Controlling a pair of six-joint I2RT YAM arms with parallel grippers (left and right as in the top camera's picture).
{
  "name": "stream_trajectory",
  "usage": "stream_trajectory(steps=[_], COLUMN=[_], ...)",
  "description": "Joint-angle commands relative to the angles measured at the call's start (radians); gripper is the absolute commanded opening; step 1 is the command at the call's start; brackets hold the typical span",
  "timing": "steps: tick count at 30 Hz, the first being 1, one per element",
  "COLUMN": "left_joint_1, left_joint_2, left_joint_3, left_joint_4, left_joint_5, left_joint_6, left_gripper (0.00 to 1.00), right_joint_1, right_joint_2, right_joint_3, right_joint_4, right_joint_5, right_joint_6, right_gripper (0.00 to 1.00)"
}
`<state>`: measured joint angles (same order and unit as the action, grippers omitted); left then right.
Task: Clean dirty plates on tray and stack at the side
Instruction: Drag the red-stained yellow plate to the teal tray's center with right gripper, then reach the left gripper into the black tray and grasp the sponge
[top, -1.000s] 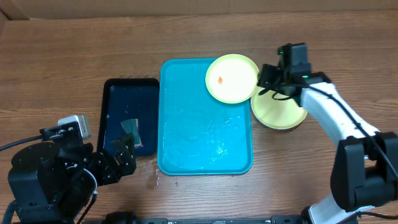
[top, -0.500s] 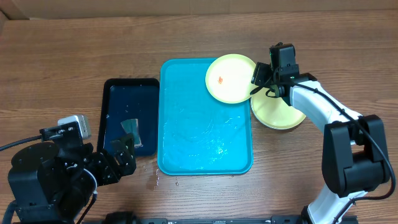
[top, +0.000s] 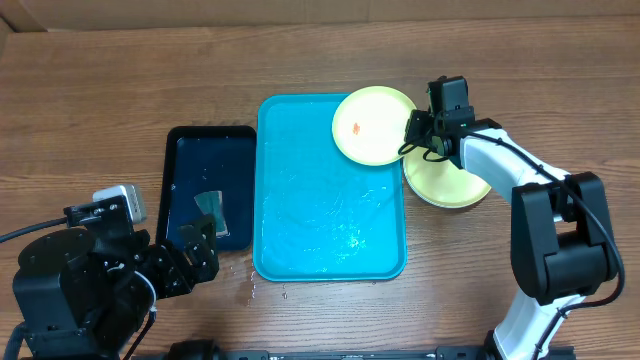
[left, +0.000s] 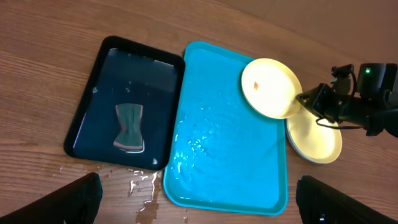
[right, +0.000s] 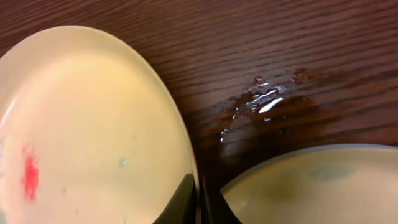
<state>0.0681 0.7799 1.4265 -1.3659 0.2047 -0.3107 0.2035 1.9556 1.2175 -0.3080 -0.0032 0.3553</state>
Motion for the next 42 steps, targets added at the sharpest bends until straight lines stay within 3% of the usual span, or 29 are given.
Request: stream_trajectory(steps=[1, 6, 16, 26, 42], left_joint_1=[0.005, 0.005, 0.005, 0.005, 0.005], left_joint_2=[0.000, 0.000, 0.000, 0.000, 0.000], left_joint_3=[0.006, 0.006, 0.006, 0.006, 0.006], left_joint_4=[0.001, 0.001, 0.001, 0.001, 0.001], left_joint_5=[-0.006, -0.006, -0.006, -0.006, -0.006], left_joint_6=[0.019, 0.019, 0.019, 0.019, 0.019], left_gripper=[1.00, 1.00, 1.00, 1.00, 1.00], right_joint_1=[0.003, 0.047, 0.221, 0.333, 0.372], right_joint_2=[-0.052, -0.135, -0.158, -0.158, -0.158], right_joint_3=[0.059, 0.095, 0.072, -0.001, -0.130], right_joint_4=[-0.050, -0.157, -0.332, -0.322, -0.185], right_joint_5=[-0.076, -0.193, -0.159, 0.047, 0.085], right_joint_6=[-0.005, 0.012, 0.114, 0.375, 0.405], right_gripper=[0.04, 0.04, 0.04, 0.04, 0.04])
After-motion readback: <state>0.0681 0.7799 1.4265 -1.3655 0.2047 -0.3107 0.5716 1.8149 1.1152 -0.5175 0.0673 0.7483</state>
